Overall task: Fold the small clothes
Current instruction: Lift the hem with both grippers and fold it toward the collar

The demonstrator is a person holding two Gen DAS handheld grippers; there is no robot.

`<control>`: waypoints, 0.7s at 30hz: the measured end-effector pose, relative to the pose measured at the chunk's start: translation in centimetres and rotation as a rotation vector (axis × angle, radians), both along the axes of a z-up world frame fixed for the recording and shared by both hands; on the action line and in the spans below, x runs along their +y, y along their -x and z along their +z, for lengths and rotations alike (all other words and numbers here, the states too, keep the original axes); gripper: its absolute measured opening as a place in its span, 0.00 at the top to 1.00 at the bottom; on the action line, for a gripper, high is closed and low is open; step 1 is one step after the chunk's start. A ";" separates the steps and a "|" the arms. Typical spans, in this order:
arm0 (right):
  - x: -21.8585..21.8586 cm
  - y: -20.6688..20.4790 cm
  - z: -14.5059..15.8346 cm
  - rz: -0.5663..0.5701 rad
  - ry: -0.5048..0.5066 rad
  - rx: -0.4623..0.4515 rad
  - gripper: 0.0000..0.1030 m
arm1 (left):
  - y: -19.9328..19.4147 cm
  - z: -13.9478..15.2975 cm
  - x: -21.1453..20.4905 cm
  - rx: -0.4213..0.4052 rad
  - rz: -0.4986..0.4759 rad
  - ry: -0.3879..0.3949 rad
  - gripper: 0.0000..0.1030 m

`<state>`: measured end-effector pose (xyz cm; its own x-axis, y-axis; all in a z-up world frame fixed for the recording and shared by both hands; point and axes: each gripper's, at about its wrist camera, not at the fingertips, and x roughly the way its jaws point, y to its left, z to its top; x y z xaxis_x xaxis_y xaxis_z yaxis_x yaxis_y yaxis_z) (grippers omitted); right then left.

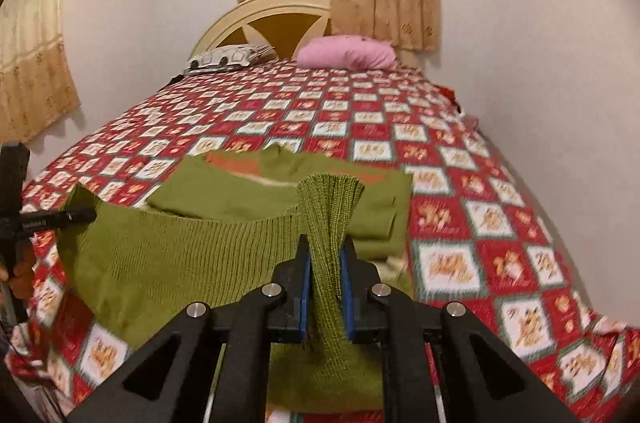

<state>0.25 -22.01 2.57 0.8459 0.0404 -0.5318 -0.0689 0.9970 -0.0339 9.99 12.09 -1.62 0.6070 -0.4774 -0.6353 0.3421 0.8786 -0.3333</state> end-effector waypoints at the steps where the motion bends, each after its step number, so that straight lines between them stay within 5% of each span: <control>1: 0.0 -0.9 0.2 -0.012 0.008 -0.005 0.88 | -0.8 0.1 -0.2 0.001 0.005 -0.002 0.94; 15: -1.7 -13.1 0.4 -0.075 0.072 0.000 0.88 | -13.6 0.8 -3.0 0.045 0.047 0.029 0.94; 21: -2.8 -19.2 -1.3 -0.125 0.115 -0.018 0.88 | -18.9 0.5 -5.2 0.028 0.084 -0.014 0.94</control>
<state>19.42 -24.77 1.32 0.8498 -0.1264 -0.5117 0.0574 0.9872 -0.1485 28.90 6.92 -1.15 0.6270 -0.4163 -0.6585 0.2574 0.9085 -0.3292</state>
